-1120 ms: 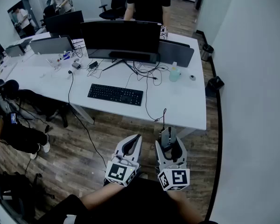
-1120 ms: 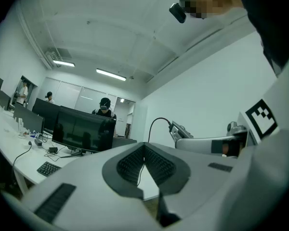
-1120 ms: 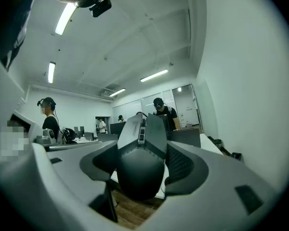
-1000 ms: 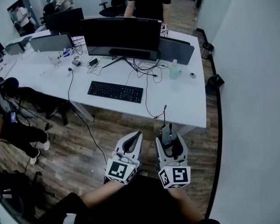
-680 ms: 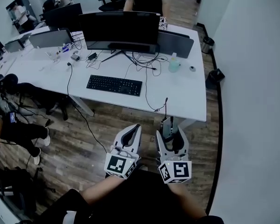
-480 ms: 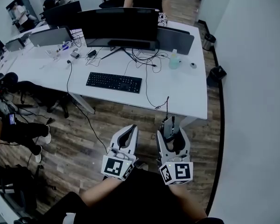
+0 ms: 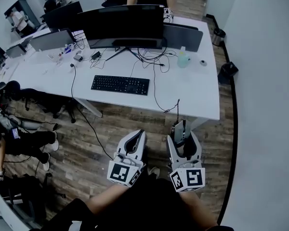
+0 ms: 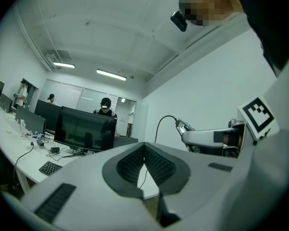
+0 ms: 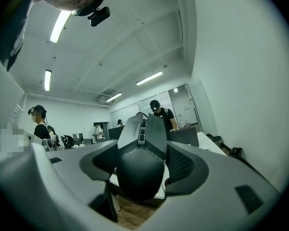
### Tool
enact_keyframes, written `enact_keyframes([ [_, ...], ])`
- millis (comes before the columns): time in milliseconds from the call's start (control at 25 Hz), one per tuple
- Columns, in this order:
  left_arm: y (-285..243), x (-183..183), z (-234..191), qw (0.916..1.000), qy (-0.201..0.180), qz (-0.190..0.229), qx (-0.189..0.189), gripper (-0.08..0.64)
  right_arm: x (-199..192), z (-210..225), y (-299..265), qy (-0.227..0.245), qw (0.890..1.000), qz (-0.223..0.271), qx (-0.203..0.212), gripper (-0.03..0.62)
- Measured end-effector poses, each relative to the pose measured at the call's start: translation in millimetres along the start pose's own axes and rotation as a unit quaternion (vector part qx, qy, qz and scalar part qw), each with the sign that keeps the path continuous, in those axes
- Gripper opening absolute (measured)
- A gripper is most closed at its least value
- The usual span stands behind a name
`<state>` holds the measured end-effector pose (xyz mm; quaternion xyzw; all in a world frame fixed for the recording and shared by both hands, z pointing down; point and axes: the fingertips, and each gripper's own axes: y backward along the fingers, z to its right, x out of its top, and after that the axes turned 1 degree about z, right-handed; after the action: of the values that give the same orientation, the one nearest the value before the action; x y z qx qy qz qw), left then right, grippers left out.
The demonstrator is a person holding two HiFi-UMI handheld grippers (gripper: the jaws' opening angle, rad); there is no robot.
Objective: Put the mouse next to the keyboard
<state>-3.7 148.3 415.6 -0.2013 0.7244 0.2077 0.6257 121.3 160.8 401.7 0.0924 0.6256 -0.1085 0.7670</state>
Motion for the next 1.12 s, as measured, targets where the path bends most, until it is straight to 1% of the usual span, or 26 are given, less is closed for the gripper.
enact_keyframes([
  [240,-20.9,-3.1,-15.3,0.9998,-0.003,0.001,-0.02,0.003,-1.3,13.4,-17.2,0.022,0.999,-0.004,-0.024,0.307],
  [440,-47.4,-5.7,-44.3,0.9997,0.004,-0.003,-0.025,0.003,-8.9,23.1,-47.6,0.015,0.999,-0.011,-0.04,0.307],
  [640,-84.8,-1.8,-65.4,0.9992,0.011,-0.003,-0.037,0.003,-5.4,25.7,-87.1,0.014,0.999,-0.012,-0.037,0.307],
  [720,-101.9,-2.3,-73.4,0.9988,0.018,-0.006,-0.046,0.003,-5.9,28.7,-103.8,0.012,0.999,-0.014,-0.036,0.307],
  [920,-142.7,-8.6,-91.8,0.9963,0.027,-0.02,-0.079,0.003,-9.4,40.1,-143.5,0.01,0.998,-0.03,-0.051,0.307],
  [1120,-178.9,-9.2,-114.7,0.9941,0.031,-0.026,-0.101,0.003,-9.1,48.1,-179.0,0.011,0.996,-0.037,-0.078,0.307],
])
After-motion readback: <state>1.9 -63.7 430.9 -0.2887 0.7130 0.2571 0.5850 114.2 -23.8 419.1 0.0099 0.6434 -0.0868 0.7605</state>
